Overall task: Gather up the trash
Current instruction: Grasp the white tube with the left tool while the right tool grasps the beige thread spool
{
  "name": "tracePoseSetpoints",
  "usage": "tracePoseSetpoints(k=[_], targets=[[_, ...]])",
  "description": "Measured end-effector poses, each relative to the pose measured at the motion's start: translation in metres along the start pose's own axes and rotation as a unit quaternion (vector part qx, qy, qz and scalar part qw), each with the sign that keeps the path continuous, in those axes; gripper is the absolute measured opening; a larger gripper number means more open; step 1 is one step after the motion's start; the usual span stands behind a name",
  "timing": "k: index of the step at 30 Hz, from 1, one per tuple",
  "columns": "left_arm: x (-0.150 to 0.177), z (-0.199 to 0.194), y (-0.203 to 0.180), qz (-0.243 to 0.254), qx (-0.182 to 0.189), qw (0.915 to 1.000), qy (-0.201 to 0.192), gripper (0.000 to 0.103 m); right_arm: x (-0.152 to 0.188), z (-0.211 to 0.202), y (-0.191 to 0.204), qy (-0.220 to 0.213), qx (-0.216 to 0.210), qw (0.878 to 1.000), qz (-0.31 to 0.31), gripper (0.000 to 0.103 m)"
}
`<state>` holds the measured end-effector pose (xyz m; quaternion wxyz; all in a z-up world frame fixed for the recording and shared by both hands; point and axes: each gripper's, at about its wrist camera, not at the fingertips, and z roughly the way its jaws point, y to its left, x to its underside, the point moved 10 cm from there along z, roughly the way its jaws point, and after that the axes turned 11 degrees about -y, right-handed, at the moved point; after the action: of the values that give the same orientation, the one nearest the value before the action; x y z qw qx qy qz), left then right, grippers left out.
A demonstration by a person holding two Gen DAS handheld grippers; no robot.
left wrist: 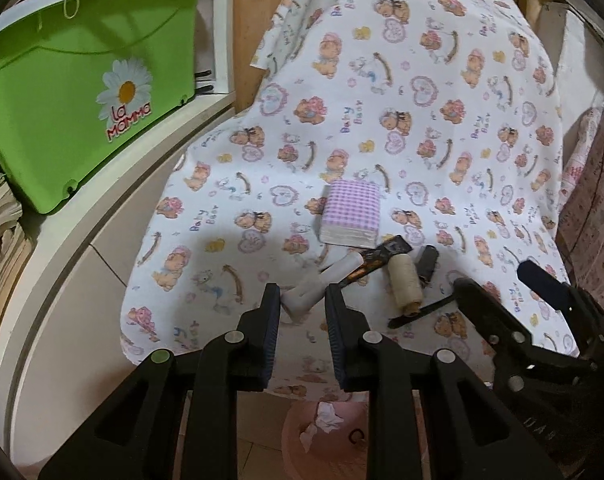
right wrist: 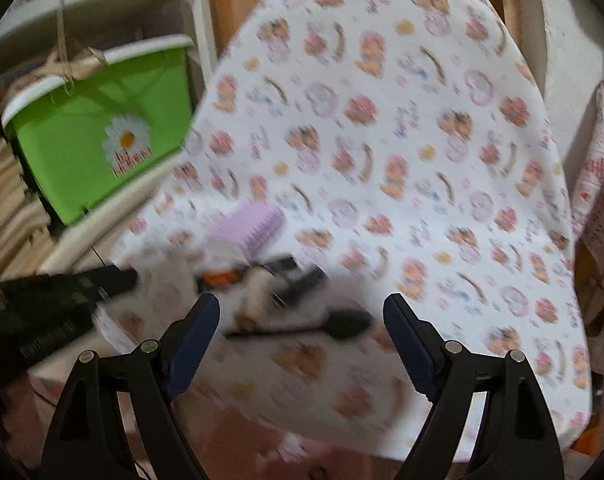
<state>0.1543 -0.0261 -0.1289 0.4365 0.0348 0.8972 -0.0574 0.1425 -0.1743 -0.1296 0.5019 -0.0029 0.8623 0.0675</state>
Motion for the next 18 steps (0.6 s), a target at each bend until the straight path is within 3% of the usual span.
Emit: tracePoseSetpoints(k=[3,7,13,16,18], targets=[[-0.002,0.000,0.009,-0.014,-0.005,0.9999,0.000,0.022,-0.004,0.011,0.022,-0.019,-0.004,1.000,-0.025,0.084],[-0.006,0.000,0.022,-0.035,-0.015,0.9993,-0.001,0.022,0.006,0.031,0.038,0.001,-0.011,1.000,-0.029,0.062],[-0.008,0.000,0.022,-0.033,-0.014,0.9994,-0.002,0.022,0.022,0.054,0.039,0.034,-0.007,0.999,-0.016,0.038],[-0.009,0.000,0.021,-0.031,-0.015,0.9994,-0.001,0.022,0.032,0.062,0.039,0.061,-0.017,0.998,-0.009,0.027],[-0.009,0.000,0.020,-0.033,-0.013,0.9994,-0.001,0.022,0.034,0.063,0.037,0.064,-0.021,0.998,-0.002,0.026]])
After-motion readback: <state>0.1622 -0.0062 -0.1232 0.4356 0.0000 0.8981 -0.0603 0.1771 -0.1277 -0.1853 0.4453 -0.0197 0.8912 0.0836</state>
